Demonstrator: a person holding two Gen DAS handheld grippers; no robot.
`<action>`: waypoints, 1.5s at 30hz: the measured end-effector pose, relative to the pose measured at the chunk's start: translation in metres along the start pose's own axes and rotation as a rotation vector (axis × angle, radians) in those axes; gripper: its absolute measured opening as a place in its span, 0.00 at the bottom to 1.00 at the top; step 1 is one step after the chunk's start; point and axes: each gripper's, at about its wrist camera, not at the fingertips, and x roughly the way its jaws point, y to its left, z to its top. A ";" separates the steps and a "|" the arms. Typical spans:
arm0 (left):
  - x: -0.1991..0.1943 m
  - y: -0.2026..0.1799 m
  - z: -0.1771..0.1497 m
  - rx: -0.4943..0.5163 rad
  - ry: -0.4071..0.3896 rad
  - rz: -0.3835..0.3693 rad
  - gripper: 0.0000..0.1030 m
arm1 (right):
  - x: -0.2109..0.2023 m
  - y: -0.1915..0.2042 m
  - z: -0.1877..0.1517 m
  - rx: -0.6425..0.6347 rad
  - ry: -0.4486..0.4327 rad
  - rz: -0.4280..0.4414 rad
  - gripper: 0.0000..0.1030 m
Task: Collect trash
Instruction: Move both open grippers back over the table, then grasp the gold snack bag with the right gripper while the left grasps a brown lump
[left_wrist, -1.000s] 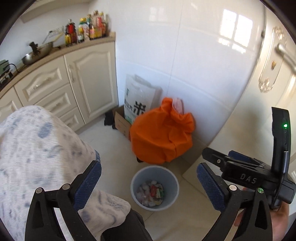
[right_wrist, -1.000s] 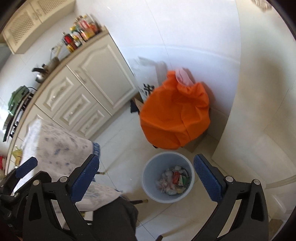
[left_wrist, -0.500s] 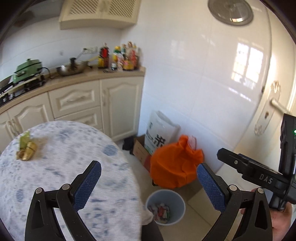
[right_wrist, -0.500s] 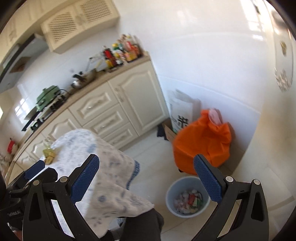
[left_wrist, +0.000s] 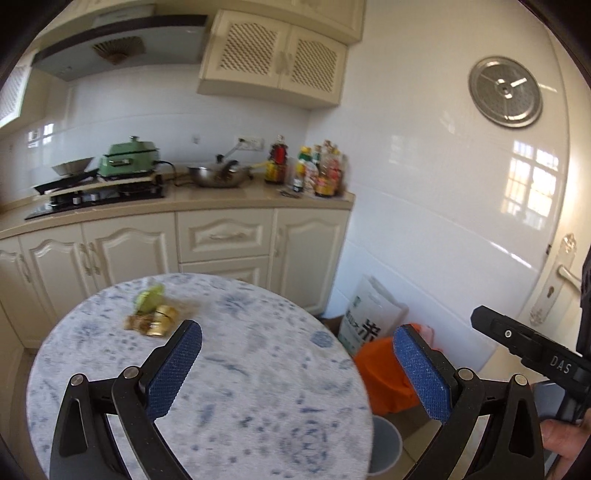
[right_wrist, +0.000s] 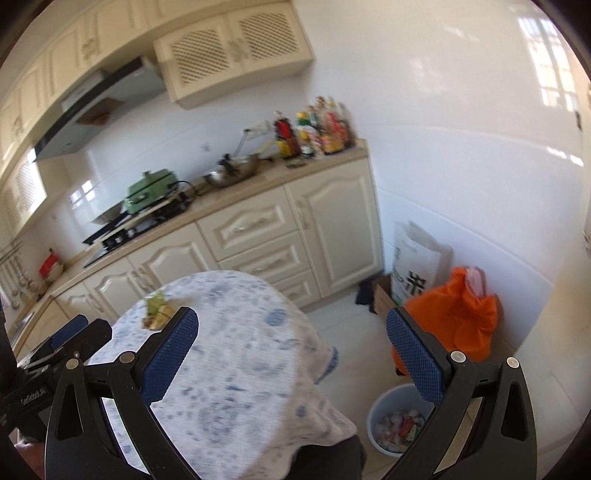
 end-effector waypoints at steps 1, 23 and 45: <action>-0.009 0.009 -0.001 -0.007 -0.012 0.019 0.99 | 0.001 0.012 0.001 -0.017 -0.003 0.015 1.00; 0.001 0.130 -0.006 -0.097 0.019 0.361 0.99 | 0.130 0.186 -0.024 -0.270 0.148 0.202 1.00; 0.183 0.245 0.009 -0.145 0.238 0.394 0.99 | 0.359 0.259 -0.080 -0.337 0.485 0.195 0.64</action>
